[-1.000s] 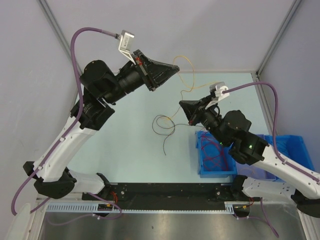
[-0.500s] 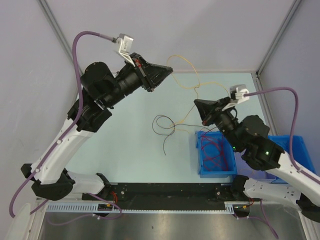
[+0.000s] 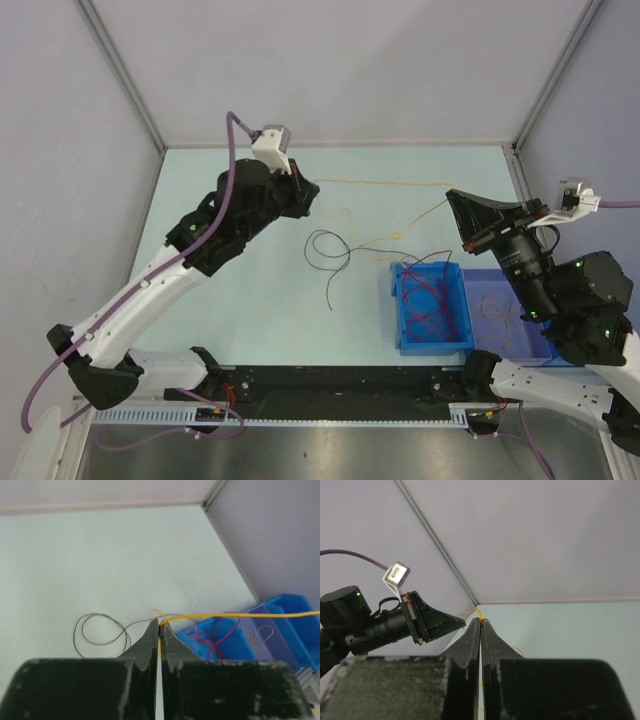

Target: Untangle the cables

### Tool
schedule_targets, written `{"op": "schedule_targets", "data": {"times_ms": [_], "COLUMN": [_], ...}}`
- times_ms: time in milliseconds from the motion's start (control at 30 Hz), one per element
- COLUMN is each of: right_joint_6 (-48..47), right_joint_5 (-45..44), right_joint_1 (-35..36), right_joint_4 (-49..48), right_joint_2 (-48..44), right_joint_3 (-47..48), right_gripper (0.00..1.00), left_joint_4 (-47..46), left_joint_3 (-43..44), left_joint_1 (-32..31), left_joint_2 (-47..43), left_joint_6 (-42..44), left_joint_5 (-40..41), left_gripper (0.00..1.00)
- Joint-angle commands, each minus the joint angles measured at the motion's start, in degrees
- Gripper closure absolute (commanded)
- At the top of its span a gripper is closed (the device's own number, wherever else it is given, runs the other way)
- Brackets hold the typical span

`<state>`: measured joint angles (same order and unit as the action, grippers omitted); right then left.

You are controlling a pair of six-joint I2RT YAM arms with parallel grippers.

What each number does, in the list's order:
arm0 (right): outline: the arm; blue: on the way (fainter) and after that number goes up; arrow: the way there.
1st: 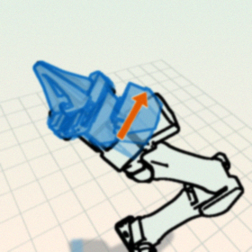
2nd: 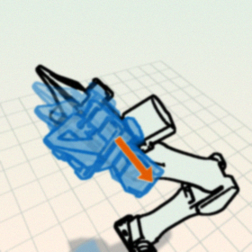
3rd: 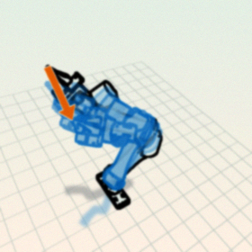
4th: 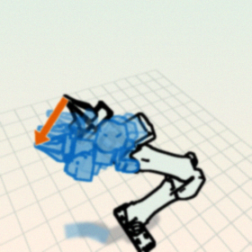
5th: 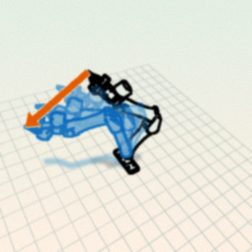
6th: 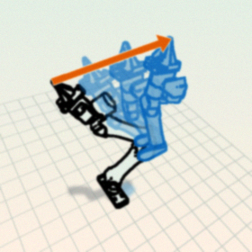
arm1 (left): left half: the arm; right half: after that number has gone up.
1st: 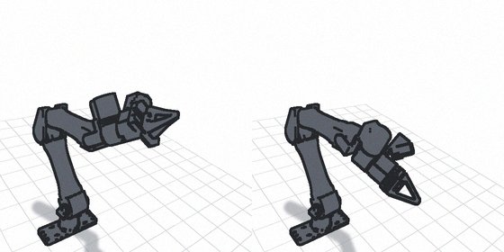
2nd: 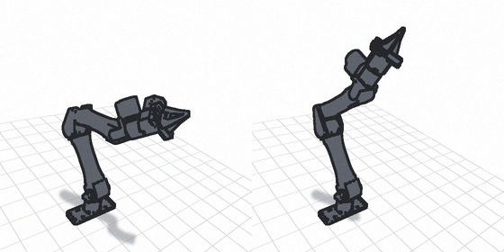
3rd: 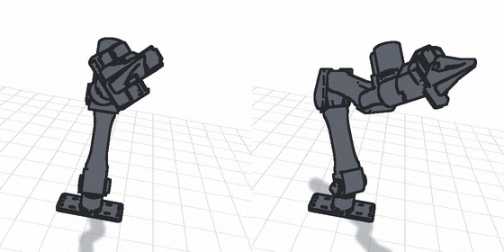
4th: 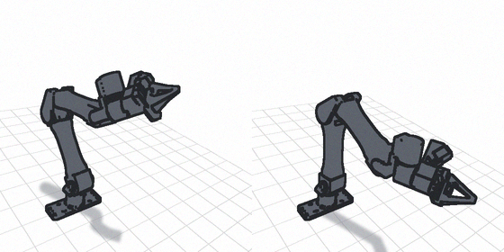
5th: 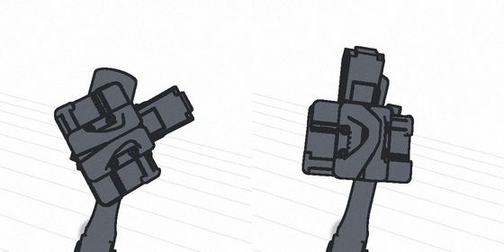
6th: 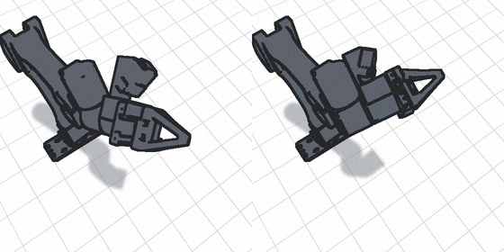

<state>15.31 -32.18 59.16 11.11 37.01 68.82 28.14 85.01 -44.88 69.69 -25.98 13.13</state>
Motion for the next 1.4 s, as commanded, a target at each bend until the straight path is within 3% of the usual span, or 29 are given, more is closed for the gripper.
{"op": "schedule_targets", "data": {"times_ms": [0, 200, 500, 800, 1367], "right_joint_6": [0.34, -2.12, -6.43, -11.17, -20.21], "right_joint_5": [-2.35, -4.29, -8.94, -15.79, -35.74], "right_joint_1": [0.17, 0.17, 0.17, 0.17, -0.09], "right_joint_4": [0.14, -0.66, -0.66, 2.50, 6.12], "right_joint_2": [-1.15, -0.81, -0.80, -2.03, -5.46], "right_joint_3": [2.81, 4.66, 7.56, 10.55, 12.48], "right_gripper": [1.00, 1.00, 1.00, 1.00, 1.00], "left_joint_4": [-2.38, -9.15, -7.66, -15.57, -14.35], "left_joint_3": [-6.06, -9.17, 2.17, 6.30, 31.17], "left_joint_1": [0.23, -2.13, -15.40, -17.34, -23.40], "left_joint_2": [-0.69, 0.97, 11.25, 19.06, 43.68], "left_joint_6": [0.23, 0.57, 3.57, -1.09, -4.53], "left_joint_5": [-4.48, -15.73, -19.62, -29.11, -38.35], "left_gripper": [0.96, 0.96, 0.98, 0.98, 1.00]}}
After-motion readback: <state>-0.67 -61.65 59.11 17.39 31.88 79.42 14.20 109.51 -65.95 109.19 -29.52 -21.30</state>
